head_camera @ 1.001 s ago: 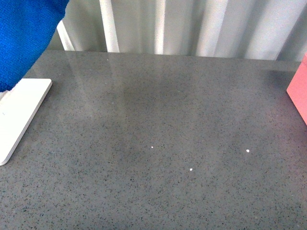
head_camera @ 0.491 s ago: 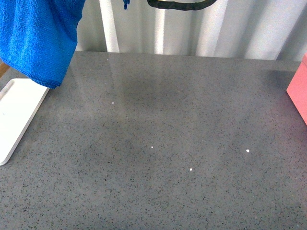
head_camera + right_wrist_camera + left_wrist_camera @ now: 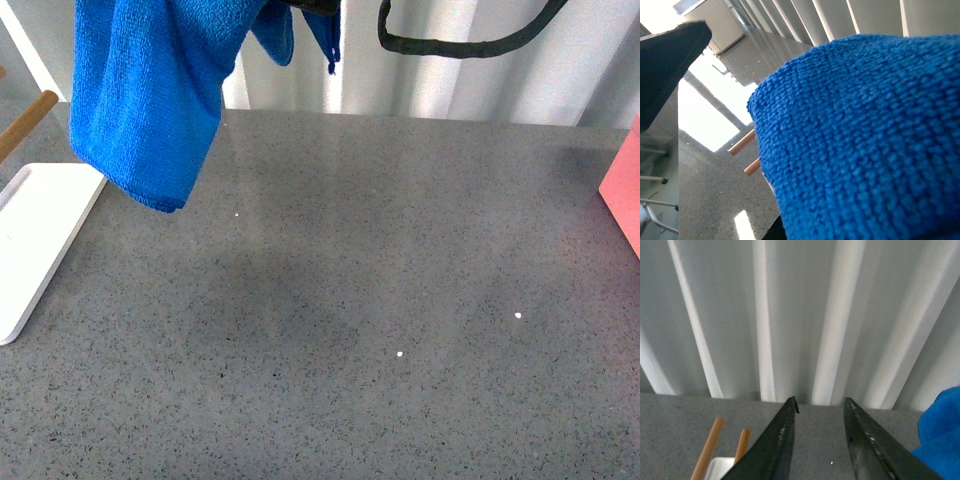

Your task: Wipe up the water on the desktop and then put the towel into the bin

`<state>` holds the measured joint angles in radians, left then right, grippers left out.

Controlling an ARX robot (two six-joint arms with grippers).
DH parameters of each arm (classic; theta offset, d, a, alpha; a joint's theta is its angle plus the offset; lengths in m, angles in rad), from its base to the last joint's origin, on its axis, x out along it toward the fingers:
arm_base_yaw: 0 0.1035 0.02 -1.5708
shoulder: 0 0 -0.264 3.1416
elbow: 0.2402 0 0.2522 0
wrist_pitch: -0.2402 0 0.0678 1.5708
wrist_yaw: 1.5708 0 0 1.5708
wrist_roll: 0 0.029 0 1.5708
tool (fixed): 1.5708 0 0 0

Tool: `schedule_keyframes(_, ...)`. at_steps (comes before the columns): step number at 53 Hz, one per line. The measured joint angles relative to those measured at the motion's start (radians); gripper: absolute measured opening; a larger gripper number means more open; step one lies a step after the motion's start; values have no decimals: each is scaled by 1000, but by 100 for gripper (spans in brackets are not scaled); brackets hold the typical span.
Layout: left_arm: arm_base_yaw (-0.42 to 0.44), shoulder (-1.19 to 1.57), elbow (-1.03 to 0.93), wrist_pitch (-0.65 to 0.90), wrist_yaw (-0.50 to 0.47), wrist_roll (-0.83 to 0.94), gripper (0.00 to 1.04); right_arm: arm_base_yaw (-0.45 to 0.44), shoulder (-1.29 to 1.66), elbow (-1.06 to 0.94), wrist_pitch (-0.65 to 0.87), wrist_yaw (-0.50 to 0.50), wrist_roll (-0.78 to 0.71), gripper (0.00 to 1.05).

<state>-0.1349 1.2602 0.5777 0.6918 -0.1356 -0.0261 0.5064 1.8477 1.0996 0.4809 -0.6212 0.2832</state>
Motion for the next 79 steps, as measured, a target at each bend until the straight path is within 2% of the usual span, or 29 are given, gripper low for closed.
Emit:
schedule_keyframes(4,13,-39,-75,24,13,5,20,-1,0,-9,5,0,0,5)
schedule_keyframes(8,27,-96,-162,48,33,10,3,-2,-4,-24,10,-1,1,5)
schedule_keyframes(24,63,-235,-322,67,64,18,3,-17,-20,-43,18,-4,0,5)
schedule_keyframes(30,113,-292,-371,64,132,19,3,-23,-26,-43,18,-5,0,5)
schedule_keyframes(42,133,-400,-442,25,132,19,3,-26,-35,-46,14,0,-2,5)
schedule_keyframes(60,133,-628,-526,-118,135,19,3,-15,-52,-47,-7,10,-8,5)
schedule_keyframes(65,133,-658,-555,-99,135,19,3,-17,-63,-48,-17,8,-12,5)
schedule_keyframes(79,133,-817,-555,-248,135,19,3,-26,-75,-64,-25,5,-21,5)
